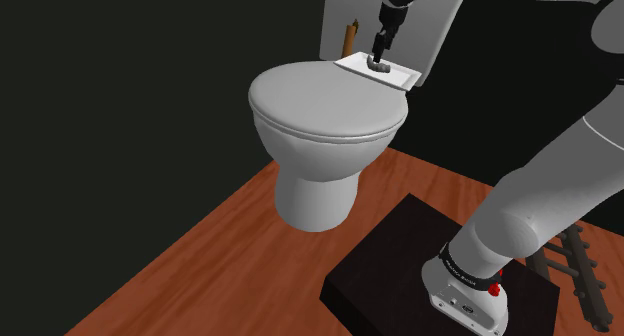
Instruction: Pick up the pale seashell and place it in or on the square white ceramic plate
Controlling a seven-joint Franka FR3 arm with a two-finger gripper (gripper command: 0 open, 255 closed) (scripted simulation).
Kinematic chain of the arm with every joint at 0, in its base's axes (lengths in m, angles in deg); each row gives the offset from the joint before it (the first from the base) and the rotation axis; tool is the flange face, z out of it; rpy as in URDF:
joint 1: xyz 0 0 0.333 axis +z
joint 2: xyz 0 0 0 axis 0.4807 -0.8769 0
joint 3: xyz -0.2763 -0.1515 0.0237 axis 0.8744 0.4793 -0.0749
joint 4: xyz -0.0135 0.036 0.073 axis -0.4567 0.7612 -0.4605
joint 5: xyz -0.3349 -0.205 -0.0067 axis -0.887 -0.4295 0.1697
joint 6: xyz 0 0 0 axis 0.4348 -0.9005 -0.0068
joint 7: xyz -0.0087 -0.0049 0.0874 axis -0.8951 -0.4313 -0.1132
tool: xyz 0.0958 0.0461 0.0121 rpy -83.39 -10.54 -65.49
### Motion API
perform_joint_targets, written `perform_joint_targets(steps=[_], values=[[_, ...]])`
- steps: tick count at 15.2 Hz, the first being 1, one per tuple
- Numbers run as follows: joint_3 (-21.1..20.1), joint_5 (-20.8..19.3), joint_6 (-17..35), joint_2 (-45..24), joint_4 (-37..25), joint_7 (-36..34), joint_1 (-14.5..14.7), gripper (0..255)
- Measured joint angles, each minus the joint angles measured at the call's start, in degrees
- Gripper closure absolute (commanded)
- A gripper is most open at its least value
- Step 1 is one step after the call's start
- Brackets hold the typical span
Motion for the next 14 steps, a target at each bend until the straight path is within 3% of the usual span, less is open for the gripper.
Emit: perform_joint_targets(steps=[3,8,14], values=[[0.00,0.00,0.00,0.00,0.00,0.00,0.00,0],[-1.06,0.10,-6.13,0.96,-5.04,0.08,0.61,0],[-1.19,0.13,-7.05,0.98,-5.87,0.10,0.68,0]])
